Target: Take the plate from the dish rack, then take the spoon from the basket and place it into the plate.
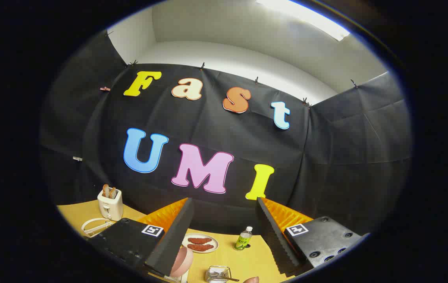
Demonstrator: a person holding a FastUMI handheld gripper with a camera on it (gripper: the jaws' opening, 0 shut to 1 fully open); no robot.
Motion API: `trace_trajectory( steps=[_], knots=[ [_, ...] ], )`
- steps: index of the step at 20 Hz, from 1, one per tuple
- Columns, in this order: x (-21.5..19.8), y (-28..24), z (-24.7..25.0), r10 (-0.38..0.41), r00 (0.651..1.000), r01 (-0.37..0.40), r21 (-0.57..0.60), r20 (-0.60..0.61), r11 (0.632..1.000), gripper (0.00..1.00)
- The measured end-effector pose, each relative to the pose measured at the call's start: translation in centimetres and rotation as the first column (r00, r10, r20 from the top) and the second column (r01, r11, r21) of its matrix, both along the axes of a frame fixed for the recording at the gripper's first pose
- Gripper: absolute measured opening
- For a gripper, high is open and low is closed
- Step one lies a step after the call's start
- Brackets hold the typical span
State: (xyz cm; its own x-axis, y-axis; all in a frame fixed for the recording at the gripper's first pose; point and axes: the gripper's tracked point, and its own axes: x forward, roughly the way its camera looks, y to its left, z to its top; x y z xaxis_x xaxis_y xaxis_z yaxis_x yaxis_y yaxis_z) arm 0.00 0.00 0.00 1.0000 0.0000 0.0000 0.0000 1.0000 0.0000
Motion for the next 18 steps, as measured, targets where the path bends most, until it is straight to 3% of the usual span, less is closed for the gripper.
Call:
trace_trajectory(
  steps=[13, 18],
  knots=[
    [0.2, -1.3, -1.5, -0.027, 0.999, 0.027, -0.002, -0.036, 1.0, 0.97],
    [-0.1, -0.4, -1.8, 0.006, 0.999, -0.005, 0.023, -0.048, 1.0, 0.97]
  ],
)
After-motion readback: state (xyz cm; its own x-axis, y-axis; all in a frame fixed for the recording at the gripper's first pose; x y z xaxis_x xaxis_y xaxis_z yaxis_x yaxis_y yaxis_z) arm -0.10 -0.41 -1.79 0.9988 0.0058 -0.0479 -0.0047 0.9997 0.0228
